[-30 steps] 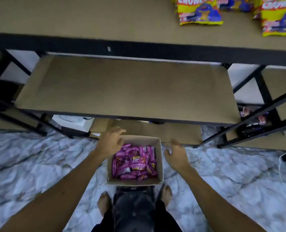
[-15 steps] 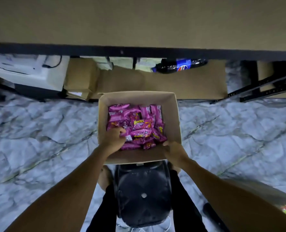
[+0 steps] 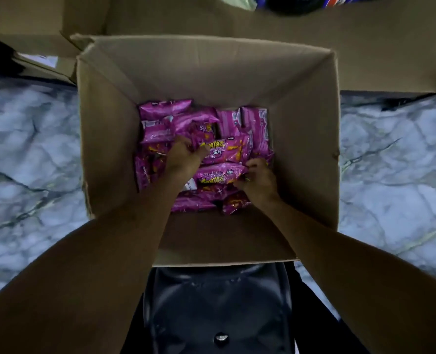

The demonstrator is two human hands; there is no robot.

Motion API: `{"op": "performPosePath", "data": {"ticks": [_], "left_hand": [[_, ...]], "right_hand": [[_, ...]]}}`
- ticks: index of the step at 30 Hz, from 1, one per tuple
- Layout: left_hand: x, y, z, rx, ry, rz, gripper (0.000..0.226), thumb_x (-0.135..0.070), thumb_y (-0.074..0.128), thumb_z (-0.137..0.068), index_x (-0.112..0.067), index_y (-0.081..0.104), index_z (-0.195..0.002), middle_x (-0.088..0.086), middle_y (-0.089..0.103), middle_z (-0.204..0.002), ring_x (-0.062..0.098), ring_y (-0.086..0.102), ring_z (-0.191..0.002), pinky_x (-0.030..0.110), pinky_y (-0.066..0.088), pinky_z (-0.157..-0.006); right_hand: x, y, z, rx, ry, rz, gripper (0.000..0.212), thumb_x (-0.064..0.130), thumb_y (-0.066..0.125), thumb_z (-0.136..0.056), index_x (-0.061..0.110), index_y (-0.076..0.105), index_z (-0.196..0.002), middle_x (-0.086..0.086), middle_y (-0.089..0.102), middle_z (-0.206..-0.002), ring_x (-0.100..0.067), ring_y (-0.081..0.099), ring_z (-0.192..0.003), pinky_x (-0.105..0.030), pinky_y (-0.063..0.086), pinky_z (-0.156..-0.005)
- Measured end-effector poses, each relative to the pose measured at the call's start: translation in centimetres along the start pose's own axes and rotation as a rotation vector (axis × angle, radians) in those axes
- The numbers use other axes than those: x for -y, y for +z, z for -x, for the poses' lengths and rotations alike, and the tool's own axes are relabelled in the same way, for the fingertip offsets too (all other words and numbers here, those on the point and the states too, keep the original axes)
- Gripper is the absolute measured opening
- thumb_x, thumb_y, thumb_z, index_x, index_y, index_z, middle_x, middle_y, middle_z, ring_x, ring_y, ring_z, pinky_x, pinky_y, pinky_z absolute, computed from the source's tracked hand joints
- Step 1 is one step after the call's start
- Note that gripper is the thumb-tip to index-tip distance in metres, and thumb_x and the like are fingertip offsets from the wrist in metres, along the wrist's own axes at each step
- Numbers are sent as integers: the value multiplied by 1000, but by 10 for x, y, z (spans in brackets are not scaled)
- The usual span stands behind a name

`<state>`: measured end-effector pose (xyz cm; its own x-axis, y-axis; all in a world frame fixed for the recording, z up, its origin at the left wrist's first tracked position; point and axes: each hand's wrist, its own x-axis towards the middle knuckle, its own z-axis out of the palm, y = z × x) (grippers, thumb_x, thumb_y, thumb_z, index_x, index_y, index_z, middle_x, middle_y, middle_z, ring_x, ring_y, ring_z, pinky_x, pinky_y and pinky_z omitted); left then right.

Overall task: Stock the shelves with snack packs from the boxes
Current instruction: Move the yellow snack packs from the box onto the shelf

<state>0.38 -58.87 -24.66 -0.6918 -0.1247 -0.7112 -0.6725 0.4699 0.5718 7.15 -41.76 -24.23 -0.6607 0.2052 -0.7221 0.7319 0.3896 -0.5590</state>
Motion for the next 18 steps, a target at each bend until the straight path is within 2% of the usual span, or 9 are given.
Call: {"op": "performPosePath", "data": {"ticks": [3,4,5,7,9,13,15,17,18], "left_hand": [[7,19,-33,44,-83,-4,73,-44,80,-74,-10,50,-131,7,58,-129,28,54,-119,37,46,-100],[12,24,-42,42,-105,-5,79,-42,81,-73,-7,46,-135,10,54,-136,31,51,-124,37,44,-102],[17,29,-49,37,-117,15,78,-38,82,-74,-5,47,-135,11,55,-134,31,51,-124,34,44,-98],[35,33,-54,0,-108,103,58,-29,83,-75,-6,56,-121,3,62,-117,22,58,-109,27,44,-85],[60,30,-48,-66,-97,199,42,-20,84,-72,-13,60,-106,-5,65,-104,16,61,-96,24,45,-81],[102,11,-31,-78,-172,297,43,-16,86,-69,-16,66,-107,0,72,-103,20,69,-97,40,55,-89],[105,-1,-20,-49,-193,340,36,-11,84,-71,-17,69,-103,1,73,-99,21,70,-94,43,56,-87],[101,-12,-3,-50,-175,350,30,-5,82,-71,-18,70,-96,1,73,-92,19,70,-87,37,56,-82],[98,-16,7,-55,-169,346,29,-4,81,-72,-17,70,-95,-1,72,-88,15,69,-81,32,55,-77]], "right_hand": [[-17,14,-29,-34,-38,-69,52,3,84,-69,15,50,-107,12,59,-95,-10,59,-91,-22,49,-80],[-25,19,-39,-37,-39,-86,49,5,84,-69,17,51,-104,13,59,-93,-10,60,-90,-23,50,-80],[-32,24,-48,-26,-33,-106,44,6,83,-71,19,54,-101,12,61,-93,-10,61,-91,-25,51,-82],[-48,35,-57,4,-12,-154,28,9,81,-75,18,64,-96,8,67,-92,-12,65,-90,-29,53,-83],[-64,44,-54,10,6,-196,13,12,76,-81,12,71,-93,1,72,-86,-13,68,-83,-32,55,-80],[-86,46,-36,-4,126,-268,19,15,67,-91,2,69,-105,-12,73,-98,-24,70,-92,-42,55,-89],[-84,40,-26,21,178,-308,15,10,61,-94,3,64,-108,-7,72,-94,-15,72,-83,-33,59,-79],[-78,33,-13,8,215,-336,6,5,57,-95,9,61,-97,-3,68,-83,-3,69,-64,-20,55,-57],[-76,29,-6,-40,217,-313,11,5,58,-95,15,60,-90,0,67,-78,-2,67,-60,-19,51,-51]]}}
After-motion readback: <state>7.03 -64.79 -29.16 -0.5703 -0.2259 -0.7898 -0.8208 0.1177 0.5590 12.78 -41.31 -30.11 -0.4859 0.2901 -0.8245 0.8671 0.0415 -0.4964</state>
